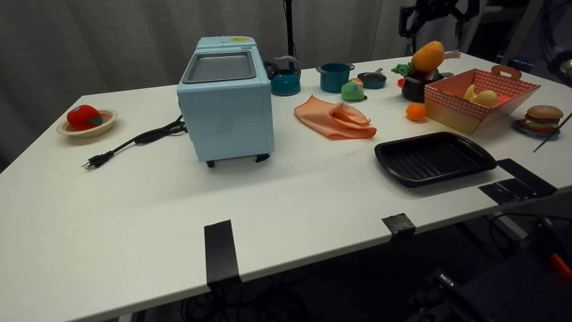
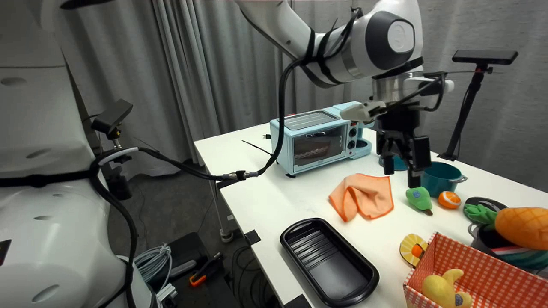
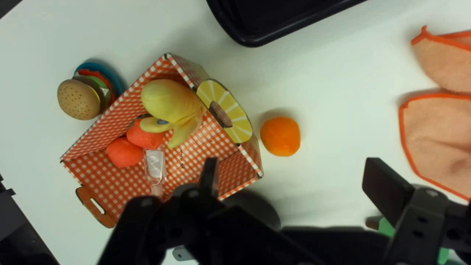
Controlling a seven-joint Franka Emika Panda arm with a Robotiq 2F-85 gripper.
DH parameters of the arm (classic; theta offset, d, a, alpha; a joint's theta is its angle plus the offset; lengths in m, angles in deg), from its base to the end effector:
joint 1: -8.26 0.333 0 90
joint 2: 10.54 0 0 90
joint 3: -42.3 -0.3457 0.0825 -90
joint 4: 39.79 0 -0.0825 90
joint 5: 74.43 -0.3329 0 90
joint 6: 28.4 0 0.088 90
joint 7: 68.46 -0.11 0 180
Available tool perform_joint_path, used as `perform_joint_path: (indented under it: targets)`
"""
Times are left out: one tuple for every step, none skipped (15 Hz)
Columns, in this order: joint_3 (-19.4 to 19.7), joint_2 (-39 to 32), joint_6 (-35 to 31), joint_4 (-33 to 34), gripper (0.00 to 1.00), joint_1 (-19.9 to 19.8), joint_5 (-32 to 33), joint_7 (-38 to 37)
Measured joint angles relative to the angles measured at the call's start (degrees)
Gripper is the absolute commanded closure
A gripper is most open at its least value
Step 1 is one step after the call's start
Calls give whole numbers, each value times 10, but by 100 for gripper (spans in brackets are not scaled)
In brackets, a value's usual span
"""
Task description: Take the pineapple plush toy from the black pot and put it on the oven tray
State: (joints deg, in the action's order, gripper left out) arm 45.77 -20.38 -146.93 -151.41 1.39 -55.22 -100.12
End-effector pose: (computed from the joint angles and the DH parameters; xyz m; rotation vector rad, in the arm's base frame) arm 0.5393 -0.1150 0.4447 2.7251 -0.7887 0.0077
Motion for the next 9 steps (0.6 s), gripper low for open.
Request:
perform_joint_path:
  targets:
    - [10,-16,-1,20,0,0,2,0]
    - [20,-32,-4,39,0,0,3,-1]
    - [30,-48,-7,58,0,0,3,-1]
    - [40,-63,-10,76,0,0,3,-2]
    - [48,-78,-12,95,0,0,3,-5]
    - [56,-93,-12,113,0,0,3,-8]
    - [64,-108,-12,130,0,0,2,-14]
    - [70,-120,-12,146,0,0,-1,-20]
    - [74,-129,-12,159,0,0,-4,-23]
